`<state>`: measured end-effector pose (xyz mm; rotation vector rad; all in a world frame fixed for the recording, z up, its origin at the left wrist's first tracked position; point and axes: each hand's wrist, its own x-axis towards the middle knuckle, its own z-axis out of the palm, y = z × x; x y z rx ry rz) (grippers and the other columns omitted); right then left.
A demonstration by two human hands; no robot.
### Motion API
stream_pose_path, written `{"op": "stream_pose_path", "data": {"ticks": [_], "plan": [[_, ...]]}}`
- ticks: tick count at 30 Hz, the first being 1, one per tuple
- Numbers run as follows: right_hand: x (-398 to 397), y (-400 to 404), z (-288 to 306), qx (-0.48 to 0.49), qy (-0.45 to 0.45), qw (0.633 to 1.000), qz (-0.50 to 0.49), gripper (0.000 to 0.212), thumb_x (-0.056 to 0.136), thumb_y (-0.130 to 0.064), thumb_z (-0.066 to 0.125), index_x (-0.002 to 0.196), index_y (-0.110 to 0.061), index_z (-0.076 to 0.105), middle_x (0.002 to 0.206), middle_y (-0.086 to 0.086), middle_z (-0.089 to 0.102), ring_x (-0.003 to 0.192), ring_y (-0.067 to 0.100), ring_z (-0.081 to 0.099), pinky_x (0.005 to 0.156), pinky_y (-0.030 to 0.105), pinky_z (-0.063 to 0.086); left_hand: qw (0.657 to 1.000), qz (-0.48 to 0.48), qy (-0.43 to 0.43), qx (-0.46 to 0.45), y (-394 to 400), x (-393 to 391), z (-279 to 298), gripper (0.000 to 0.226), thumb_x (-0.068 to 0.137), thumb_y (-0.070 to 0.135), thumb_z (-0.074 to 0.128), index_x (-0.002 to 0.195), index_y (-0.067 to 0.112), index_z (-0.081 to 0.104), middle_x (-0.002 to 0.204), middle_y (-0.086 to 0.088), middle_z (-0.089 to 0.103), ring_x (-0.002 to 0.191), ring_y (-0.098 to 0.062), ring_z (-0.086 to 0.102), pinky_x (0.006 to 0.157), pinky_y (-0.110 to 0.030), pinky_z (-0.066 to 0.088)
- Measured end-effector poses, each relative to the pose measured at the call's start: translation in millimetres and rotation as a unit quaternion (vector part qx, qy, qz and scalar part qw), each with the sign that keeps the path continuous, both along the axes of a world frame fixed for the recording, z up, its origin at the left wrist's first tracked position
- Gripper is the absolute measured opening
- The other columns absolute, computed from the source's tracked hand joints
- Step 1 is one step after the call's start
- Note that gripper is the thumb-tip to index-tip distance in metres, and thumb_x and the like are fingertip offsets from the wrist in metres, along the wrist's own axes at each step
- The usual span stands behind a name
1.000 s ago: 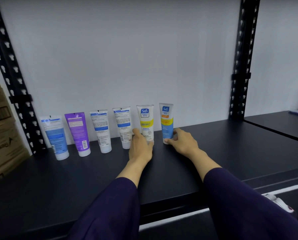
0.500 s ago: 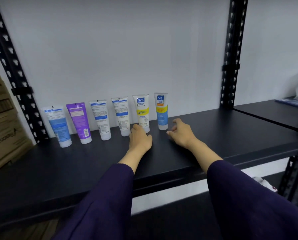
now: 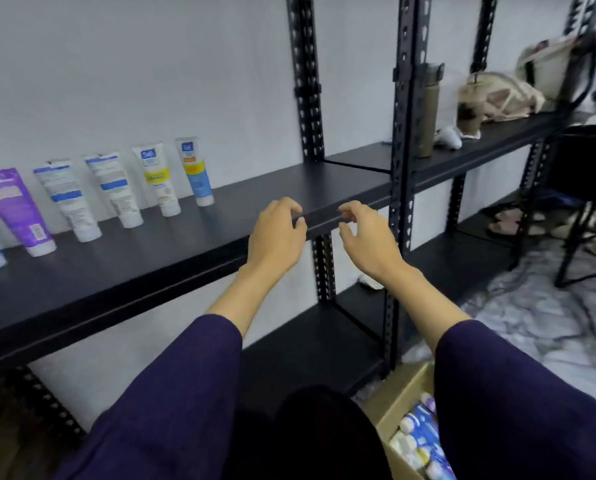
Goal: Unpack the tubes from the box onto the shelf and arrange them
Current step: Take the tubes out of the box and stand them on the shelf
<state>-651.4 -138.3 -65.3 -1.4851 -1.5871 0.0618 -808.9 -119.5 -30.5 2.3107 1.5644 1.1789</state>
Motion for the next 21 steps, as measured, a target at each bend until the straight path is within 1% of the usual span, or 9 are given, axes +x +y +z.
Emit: {"op": "stream_pose_path", "data": {"ticks": [3,5,7,10,13,17,18,21], "plan": [[58.1,-32.2,-25.1,-0.028,-0.026,0.996,-0.084,0.034,0.095,-0.018,0.046,0.128,-0.012,0.05,0.124,0.008,0.057,0.114,0.026,0.052,0.092,0.04,0.045,0.997,-0.063,0.03,-0.022,-12.0,65.9,-32.8,0.025,0.095,0.023,0.048,0.117,0.018,0.057,0.121,0.001,0.057,0.11,-0.019,0.054,0.09,-0.039,0.047],[94.5,-49.6,-49.8,-0.056,-0.035,0.989,-0.132,0.033,0.095,-0.018,0.045,0.127,-0.011,0.051,0.122,0.009,0.058,0.109,0.028,0.053,0.088,0.041,0.046,0.992,-0.104,0.057,-0.049,-19.6,111.1,-62.5,0.026,0.096,0.024,0.047,0.119,0.017,0.056,0.125,0.0,0.055,0.112,-0.02,0.053,0.089,-0.037,0.046],[128.9,-64.4,-81.9,-0.094,-0.051,0.98,-0.17,0.035,0.095,-0.018,0.045,0.128,-0.01,0.05,0.123,0.01,0.058,0.111,0.03,0.053,0.088,0.044,0.047,0.983,-0.139,0.084,-0.086,-28.3,153.2,-96.9,0.027,0.097,0.025,0.046,0.12,0.018,0.056,0.126,0.0,0.054,0.112,-0.021,0.052,0.085,-0.036,0.046],[172.6,-85.7,-143.7,-0.168,-0.047,0.961,-0.213,0.035,0.095,-0.017,0.044,0.128,-0.008,0.05,0.123,0.013,0.057,0.112,0.034,0.051,0.088,0.045,0.046,0.964,-0.183,0.141,-0.134,-38.6,207.5,-155.9,0.03,0.097,0.028,0.047,0.125,0.019,0.054,0.127,-0.002,0.054,0.114,-0.024,0.051,0.088,-0.04,0.047],[202.4,-103.1,-211.7,-0.243,-0.034,0.939,-0.241,0.031,0.092,-0.014,0.044,0.122,-0.007,0.052,0.12,0.017,0.057,0.111,0.037,0.051,0.086,0.042,0.044,0.941,-0.21,0.198,-0.177,-44.2,248.4,-217.8,0.031,0.098,0.027,0.044,0.125,0.016,0.053,0.127,-0.006,0.052,0.116,-0.027,0.05,0.089,-0.042,0.046],[224.8,-116.7,-298.2,-0.347,-0.006,0.905,-0.244,0.037,0.094,-0.014,0.044,0.13,-0.008,0.047,0.13,0.015,0.053,0.114,0.038,0.051,0.091,0.043,0.043,0.912,-0.229,0.247,-0.233,-41.4,279.8,-300.2,0.026,0.097,0.023,0.045,0.118,0.014,0.056,0.123,-0.007,0.055,0.113,-0.029,0.051,0.087,-0.04,0.046],[227.9,-119.1,-319.2,-0.364,0.004,0.899,-0.243,0.036,0.094,-0.014,0.043,0.13,-0.008,0.047,0.129,0.015,0.054,0.112,0.038,0.052,0.091,0.044,0.044,0.907,-0.232,0.252,-0.246,-38.3,284.1,-321.1,0.026,0.096,0.022,0.046,0.119,0.014,0.056,0.123,-0.007,0.056,0.113,-0.029,0.052,0.088,-0.039,0.046],[231.4,-122.7,-377.1,-0.413,0.027,0.876,-0.248,0.028,0.092,-0.014,0.044,0.118,-0.006,0.051,0.116,0.016,0.056,0.106,0.038,0.053,0.085,0.046,0.047,0.891,-0.244,0.262,-0.281,-27.5,291.1,-382.8,0.028,0.093,0.021,0.051,0.119,0.012,0.057,0.119,-0.011,0.059,0.113,-0.03,0.052,0.096,-0.039,0.042]]}}
